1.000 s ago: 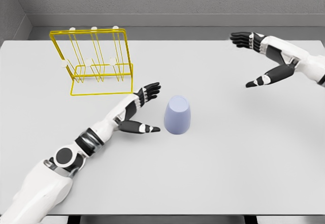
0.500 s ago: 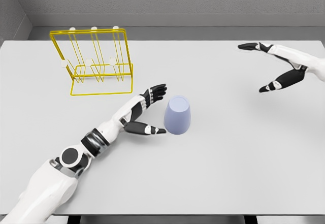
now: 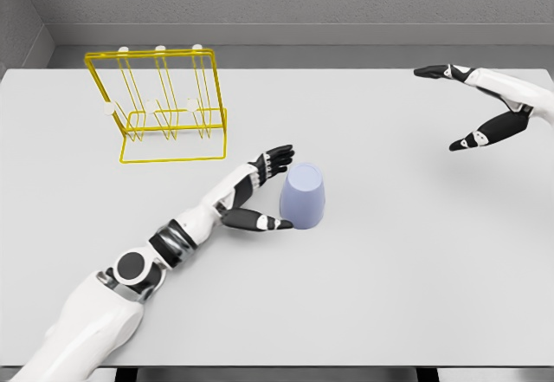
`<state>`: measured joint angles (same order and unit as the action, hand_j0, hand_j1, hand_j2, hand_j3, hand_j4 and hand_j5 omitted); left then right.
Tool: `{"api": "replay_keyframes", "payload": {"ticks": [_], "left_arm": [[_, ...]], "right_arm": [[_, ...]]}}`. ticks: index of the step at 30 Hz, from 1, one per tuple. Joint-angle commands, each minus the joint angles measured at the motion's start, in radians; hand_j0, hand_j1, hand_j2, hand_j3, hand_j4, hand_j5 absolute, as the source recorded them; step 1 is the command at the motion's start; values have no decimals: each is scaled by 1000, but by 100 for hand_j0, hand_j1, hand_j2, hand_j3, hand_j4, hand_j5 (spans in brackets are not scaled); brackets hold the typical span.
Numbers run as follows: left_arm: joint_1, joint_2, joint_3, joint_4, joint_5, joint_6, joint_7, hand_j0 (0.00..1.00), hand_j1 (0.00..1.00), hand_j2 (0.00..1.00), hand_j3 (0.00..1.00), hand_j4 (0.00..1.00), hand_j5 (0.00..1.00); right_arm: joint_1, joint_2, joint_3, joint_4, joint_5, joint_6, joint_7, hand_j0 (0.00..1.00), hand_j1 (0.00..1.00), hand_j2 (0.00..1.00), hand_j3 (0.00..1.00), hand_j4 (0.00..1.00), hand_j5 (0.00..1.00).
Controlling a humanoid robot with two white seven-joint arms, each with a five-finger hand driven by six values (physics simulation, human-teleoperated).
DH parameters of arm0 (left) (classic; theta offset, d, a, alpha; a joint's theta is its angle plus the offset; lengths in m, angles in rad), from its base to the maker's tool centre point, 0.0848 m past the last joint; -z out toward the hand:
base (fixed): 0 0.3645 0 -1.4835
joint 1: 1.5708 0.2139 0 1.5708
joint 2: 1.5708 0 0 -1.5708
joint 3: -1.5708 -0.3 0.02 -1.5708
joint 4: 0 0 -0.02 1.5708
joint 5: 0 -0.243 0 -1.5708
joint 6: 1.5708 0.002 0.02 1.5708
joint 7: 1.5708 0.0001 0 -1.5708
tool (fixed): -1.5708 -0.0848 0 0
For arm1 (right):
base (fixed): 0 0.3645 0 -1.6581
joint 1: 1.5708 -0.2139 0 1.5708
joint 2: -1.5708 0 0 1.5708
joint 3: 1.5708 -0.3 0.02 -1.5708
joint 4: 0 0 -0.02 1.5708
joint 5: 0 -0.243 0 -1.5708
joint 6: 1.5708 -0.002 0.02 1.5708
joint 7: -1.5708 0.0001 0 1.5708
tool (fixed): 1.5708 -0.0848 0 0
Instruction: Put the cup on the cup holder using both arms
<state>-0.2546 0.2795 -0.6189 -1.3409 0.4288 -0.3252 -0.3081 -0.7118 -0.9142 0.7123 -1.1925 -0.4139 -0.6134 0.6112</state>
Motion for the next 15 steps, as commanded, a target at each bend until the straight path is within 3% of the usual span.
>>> {"api": "replay_keyframes", "payload": {"ticks": [1, 15], "left_arm": [[0, -16, -1, 0, -2, 0, 0, 100, 100, 100, 100, 100, 100], [-37, -52, -28, 51, -10, 0, 3, 100, 100, 100, 100, 100, 100]], "right_arm": [[0, -2, 1, -1, -8, 2, 0, 100, 100, 100, 100, 100, 100], [-2, -2, -1, -1, -8, 2, 0, 100, 100, 100, 100, 100, 100]]}}
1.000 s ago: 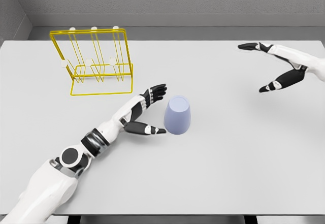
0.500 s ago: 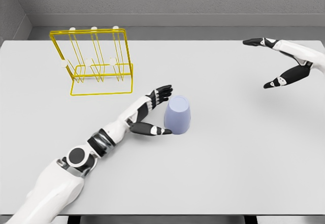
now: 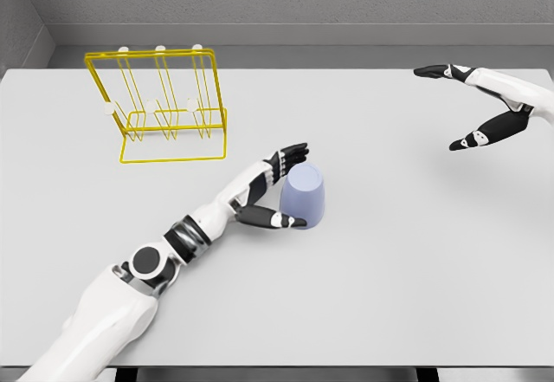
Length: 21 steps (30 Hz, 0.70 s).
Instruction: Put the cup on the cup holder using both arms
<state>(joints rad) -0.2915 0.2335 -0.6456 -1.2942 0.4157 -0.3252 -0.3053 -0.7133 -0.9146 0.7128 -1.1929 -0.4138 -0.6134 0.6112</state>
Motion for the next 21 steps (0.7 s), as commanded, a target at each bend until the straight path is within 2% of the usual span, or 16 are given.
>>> {"api": "replay_keyframes", "payload": {"ticks": [1, 7, 11, 12, 16, 21], "left_arm": [[0, -8, -2, 4, 3, 0, 0, 100, 100, 100, 100, 100, 100], [0, -23, -14, 4, 3, 0, 0, 99, 99, 99, 99, 99, 99], [0, -26, -15, 4, 3, 0, 0, 85, 85, 85, 85, 85, 85], [0, -26, -14, 4, 3, 0, 0, 78, 78, 78, 78, 78, 78], [-2, -25, -14, 4, 3, 0, 0, 60, 60, 60, 60, 60, 60], [-5, -23, -12, 3, 3, -2, 0, 53, 53, 53, 53, 53, 53]], "right_arm": [[0, -1, -1, 0, -8, 3, 0, 100, 100, 100, 100, 100, 100], [0, -1, -1, 0, -8, 3, 0, 100, 100, 100, 100, 100, 100], [0, -1, -1, 0, -8, 3, 0, 100, 100, 100, 100, 100, 100], [0, -1, -1, 0, -8, 3, 0, 100, 100, 100, 100, 100, 100], [0, -1, -1, -2, -8, 3, 0, 100, 100, 100, 100, 100, 100], [0, -1, -1, -2, -8, 3, 0, 100, 100, 100, 100, 100, 100]]}}
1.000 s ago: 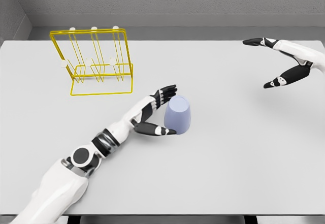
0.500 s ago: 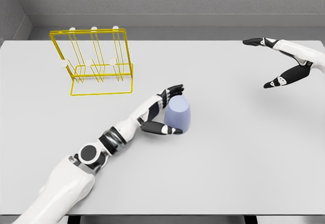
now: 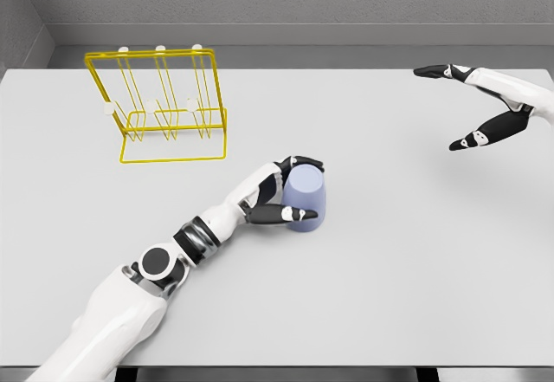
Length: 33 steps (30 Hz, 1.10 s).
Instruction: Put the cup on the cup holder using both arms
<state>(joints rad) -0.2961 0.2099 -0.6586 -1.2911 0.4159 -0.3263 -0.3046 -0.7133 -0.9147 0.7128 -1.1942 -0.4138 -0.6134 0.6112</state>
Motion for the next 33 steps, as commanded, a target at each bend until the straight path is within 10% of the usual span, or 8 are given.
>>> {"api": "replay_keyframes", "payload": {"ticks": [1, 33], "left_arm": [[0, 2, 1, -1, 3, 0, -1, 51, 51, 51, 51, 51, 51], [-41, 62, 117, -174, 20, 6, -1, 35, 35, 35, 35, 35, 35]], "right_arm": [[0, -1, -1, -1, -8, 3, 0, 100, 100, 100, 100, 100, 100], [0, -1, -1, -1, -8, 3, 0, 100, 100, 100, 100, 100, 100]]}}
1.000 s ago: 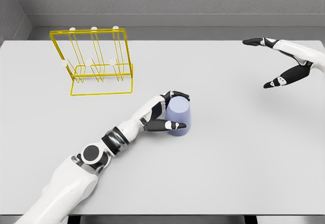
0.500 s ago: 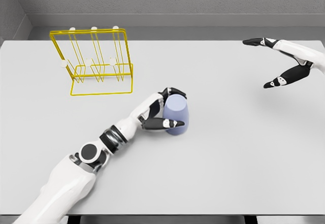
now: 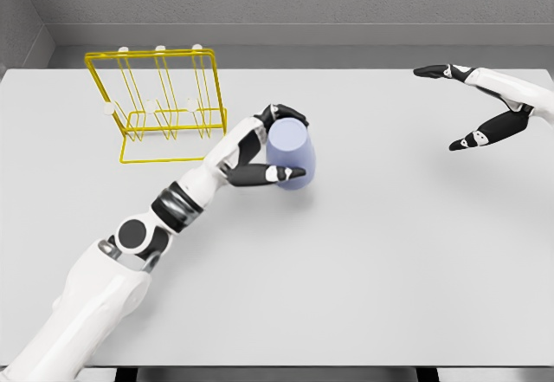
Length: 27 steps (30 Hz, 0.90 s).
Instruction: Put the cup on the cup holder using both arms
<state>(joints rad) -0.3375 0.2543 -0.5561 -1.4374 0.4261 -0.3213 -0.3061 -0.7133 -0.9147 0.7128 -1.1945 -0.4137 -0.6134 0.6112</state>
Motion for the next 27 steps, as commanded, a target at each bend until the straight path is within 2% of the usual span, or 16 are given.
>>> {"api": "replay_keyframes", "payload": {"ticks": [1, 4, 14, 20, 21, 27], "left_arm": [[0, 33, 30, -40, 11, 1, 1, 35, 35, 35, 35, 35, 35], [-3, 74, 68, -87, 42, 8, 2, 35, 35, 35, 35, 35, 35], [-80, 135, 87, -90, 117, 8, 2, 35, 35, 35, 35, 35, 35], [-100, 152, 105, -87, 122, 11, 2, 35, 35, 35, 35, 35, 35], [-100, 155, 130, -87, 120, 25, 2, 35, 35, 35, 35, 35, 35], [-126, 181, 162, -74, 120, 57, 2, 35, 35, 35, 35, 35, 35]], "right_arm": [[0, -1, -1, -1, -8, 3, 0, 100, 100, 100, 100, 100, 100], [0, -3, -1, -1, -7, 3, 0, 100, 100, 100, 100, 100, 100], [0, -4, -1, -1, -8, 3, 0, 100, 100, 100, 100, 100, 100], [0, -7, -1, -1, -8, 3, 0, 100, 100, 100, 100, 100, 100], [0, -7, -1, -1, -7, 3, 0, 100, 100, 100, 100, 100, 100], [0, -7, -1, -1, -8, 3, 0, 100, 100, 100, 100, 100, 100]]}}
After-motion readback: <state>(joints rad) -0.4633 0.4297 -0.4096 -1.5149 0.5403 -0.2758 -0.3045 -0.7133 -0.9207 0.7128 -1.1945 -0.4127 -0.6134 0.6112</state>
